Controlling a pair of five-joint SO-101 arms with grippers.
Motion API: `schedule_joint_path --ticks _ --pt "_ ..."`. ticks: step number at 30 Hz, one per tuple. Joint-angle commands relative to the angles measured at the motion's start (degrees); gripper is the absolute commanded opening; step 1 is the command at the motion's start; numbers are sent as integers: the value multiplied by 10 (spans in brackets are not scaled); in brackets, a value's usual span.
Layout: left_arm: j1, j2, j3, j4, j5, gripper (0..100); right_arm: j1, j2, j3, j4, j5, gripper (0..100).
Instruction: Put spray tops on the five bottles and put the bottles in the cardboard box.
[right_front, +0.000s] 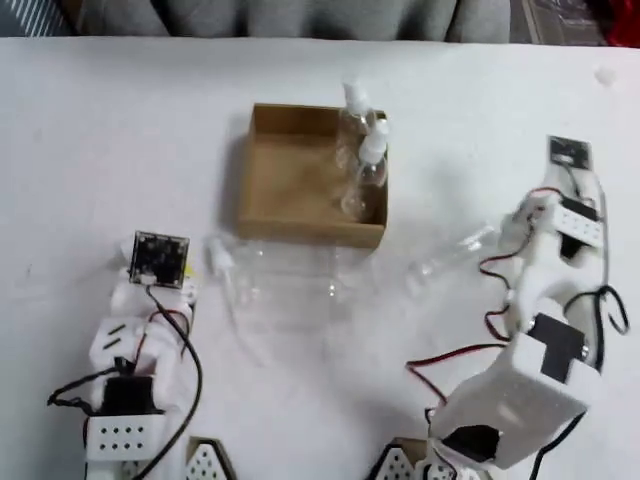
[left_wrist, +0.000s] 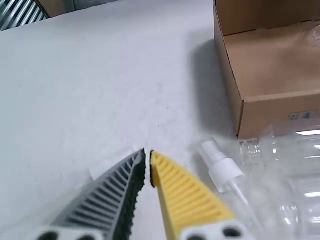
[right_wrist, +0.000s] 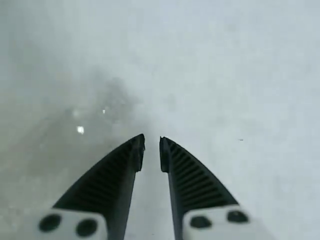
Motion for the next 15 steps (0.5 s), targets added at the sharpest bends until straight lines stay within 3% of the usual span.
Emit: schedule_joint_path --ticks 1,5,15 --pt "-1 -5 -2 -3 -4 24 -55 -13 -28 -8 -5 18" --pt "-1 -5 -2 -3 -4 24 -96 -10 -41 -4 -9 18" --pt "-1 -5 -2 -3 -4 24 -98 -13 -100 -3 -174 19"
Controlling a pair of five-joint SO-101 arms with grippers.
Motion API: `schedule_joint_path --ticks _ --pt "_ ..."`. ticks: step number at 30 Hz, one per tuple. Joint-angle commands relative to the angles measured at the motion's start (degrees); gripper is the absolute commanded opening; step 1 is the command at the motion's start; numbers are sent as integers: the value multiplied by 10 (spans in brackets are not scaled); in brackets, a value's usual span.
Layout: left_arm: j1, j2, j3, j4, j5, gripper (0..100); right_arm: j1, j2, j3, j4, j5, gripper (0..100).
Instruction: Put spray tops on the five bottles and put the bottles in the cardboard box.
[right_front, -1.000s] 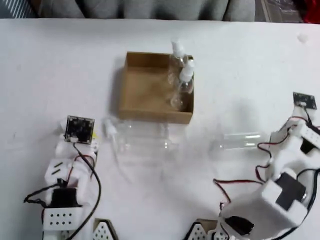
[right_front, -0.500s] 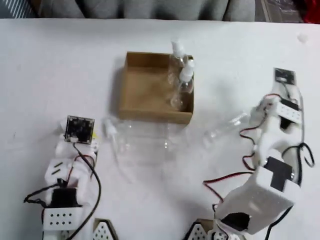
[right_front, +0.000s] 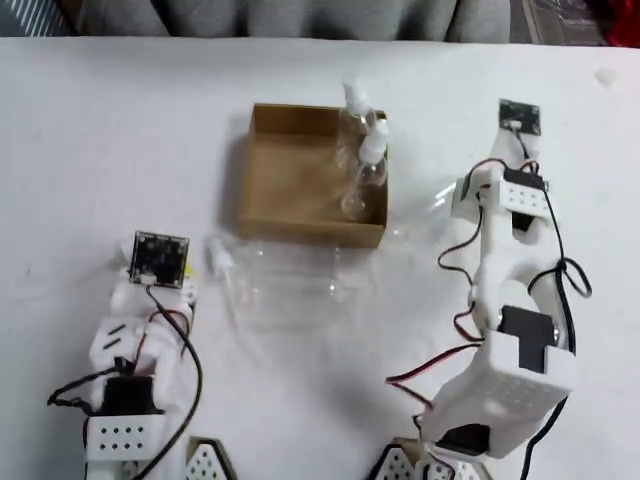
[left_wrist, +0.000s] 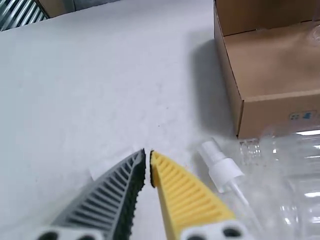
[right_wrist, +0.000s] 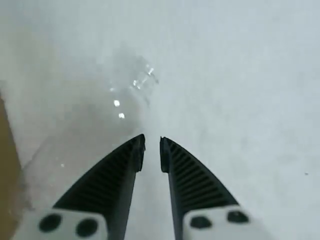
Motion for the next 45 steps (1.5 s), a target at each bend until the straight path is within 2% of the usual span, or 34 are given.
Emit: schedule_joint_path --ticks 1,7,14,21,30,45 --pt "-1 -5 -2 -3 -4 24 4 -14 -47 -3 -50 19" --pt "-1 -5 -2 -3 -4 24 8 -14 -86 32 -173 31" --pt "-1 -5 -2 -3 -4 24 -11 -7 -164 132 -251 210" --pt "-1 -5 -2 -3 -4 24 -54 -7 -189 134 -337 216" --pt "-1 -5 -2 -3 -4 24 -72 46 -193 142 -369 218" --pt "-1 -5 -2 -3 -4 24 -64 236 -361 153 -365 219"
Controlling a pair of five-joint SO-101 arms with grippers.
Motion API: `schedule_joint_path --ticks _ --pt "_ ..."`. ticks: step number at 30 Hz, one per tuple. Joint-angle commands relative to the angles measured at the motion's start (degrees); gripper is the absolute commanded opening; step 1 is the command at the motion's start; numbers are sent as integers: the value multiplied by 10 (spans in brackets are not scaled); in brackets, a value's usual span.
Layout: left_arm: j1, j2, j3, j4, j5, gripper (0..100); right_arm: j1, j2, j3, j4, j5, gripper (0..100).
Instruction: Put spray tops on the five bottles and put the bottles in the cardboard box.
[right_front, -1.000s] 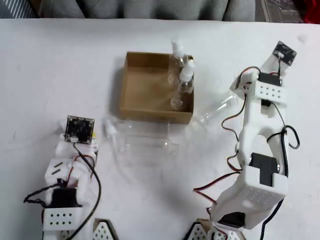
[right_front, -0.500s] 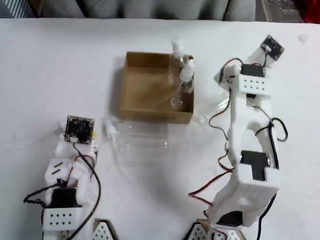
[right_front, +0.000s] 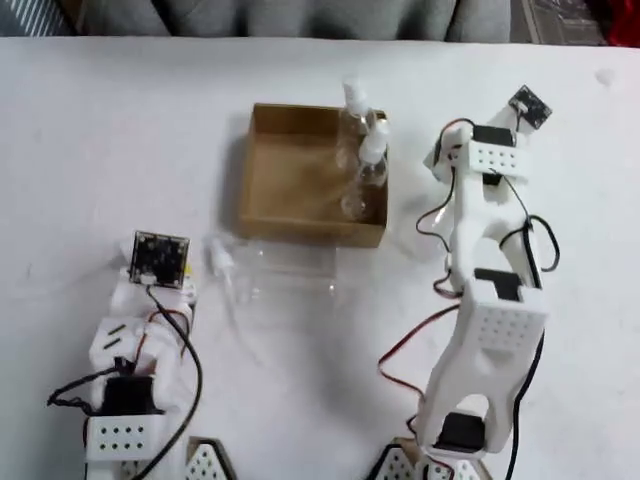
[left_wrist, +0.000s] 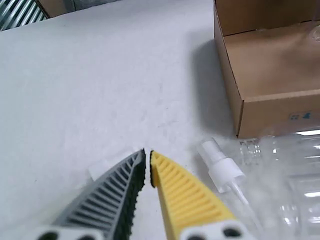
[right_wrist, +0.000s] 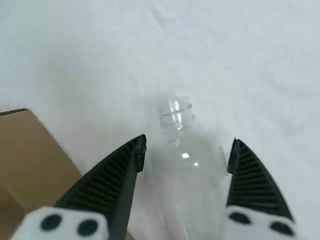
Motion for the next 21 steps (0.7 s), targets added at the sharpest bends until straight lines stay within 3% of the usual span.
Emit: schedule_joint_path --ticks 1,8,13,17,21 --pt "-1 -5 -2 -3 -4 24 5 27 -64 18 1 219" --pt "-1 -5 -2 -3 -4 24 5 107 -197 124 21 198" --pt "-1 -4 -2 -3 -4 24 23 135 -285 199 75 9" --pt "-1 -4 -2 -3 -4 24 47 133 -334 269 112 43" --pt "-1 -4 -2 -3 -4 24 62 129 -396 340 251 16"
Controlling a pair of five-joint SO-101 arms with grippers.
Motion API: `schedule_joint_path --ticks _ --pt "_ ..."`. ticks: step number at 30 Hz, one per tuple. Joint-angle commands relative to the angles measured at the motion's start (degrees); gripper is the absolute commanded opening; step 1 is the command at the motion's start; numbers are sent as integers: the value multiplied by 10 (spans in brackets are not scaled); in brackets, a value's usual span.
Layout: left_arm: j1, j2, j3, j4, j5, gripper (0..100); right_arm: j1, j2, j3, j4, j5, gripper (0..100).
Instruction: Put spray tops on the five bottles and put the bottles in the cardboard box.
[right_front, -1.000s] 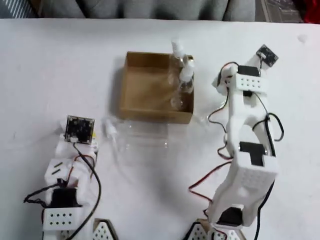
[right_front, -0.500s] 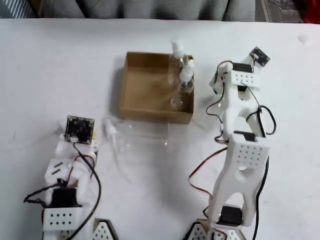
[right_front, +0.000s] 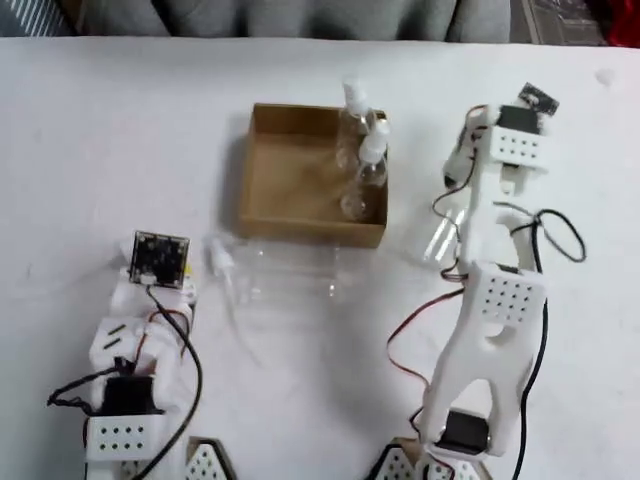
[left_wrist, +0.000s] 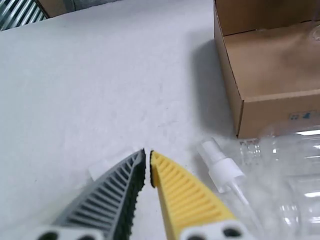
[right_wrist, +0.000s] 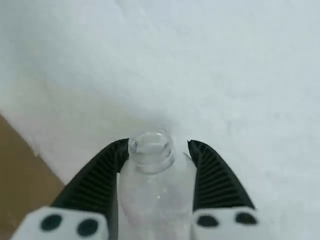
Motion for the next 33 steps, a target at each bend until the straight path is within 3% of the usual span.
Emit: schedule_joint_path --ticks 1,5,12,22,33 --pt "-1 -4 -2 -3 -4 24 10 -22 -65 55 151 15" --pt "-1 -4 -2 -3 -4 24 23 -38 -47 59 265 15" --pt "-1 -4 -2 -3 -4 24 62 -130 88 58 275 15" --pt "-2 -4 -3 -2 -4 24 75 -286 235 58 409 15" --pt "-1 -5 -3 7 -4 24 50 -502 487 56 422 15"
